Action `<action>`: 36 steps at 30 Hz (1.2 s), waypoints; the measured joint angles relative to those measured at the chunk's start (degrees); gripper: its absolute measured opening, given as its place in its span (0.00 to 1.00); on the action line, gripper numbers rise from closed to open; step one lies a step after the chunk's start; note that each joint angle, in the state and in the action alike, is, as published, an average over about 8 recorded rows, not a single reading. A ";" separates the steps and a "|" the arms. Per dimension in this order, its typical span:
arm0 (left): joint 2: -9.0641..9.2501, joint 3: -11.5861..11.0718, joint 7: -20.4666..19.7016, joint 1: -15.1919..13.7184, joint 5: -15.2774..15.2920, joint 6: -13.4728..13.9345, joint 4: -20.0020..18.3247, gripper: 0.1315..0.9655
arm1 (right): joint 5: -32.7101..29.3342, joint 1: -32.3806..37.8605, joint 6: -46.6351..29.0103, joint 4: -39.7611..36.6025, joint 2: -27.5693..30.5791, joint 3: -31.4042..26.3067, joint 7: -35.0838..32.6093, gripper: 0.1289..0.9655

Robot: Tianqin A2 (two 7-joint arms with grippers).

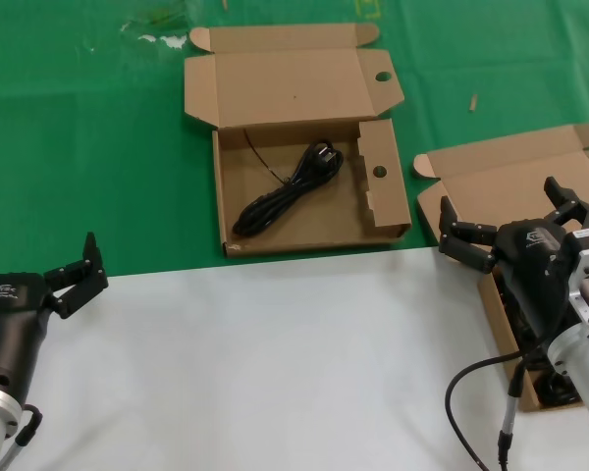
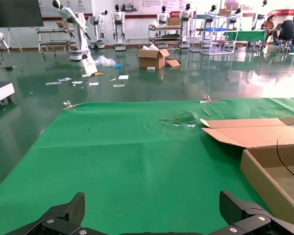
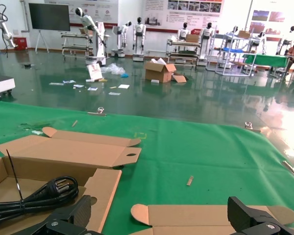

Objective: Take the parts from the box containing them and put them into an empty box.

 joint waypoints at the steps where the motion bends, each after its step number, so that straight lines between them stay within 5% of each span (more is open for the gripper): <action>1: 0.00 0.00 0.00 0.00 0.00 0.00 0.00 1.00 | 0.00 0.00 0.00 0.00 0.00 0.00 0.00 1.00; 36: 0.00 0.00 0.00 0.00 0.00 0.00 0.00 1.00 | 0.00 0.00 0.00 0.00 0.00 0.00 0.00 1.00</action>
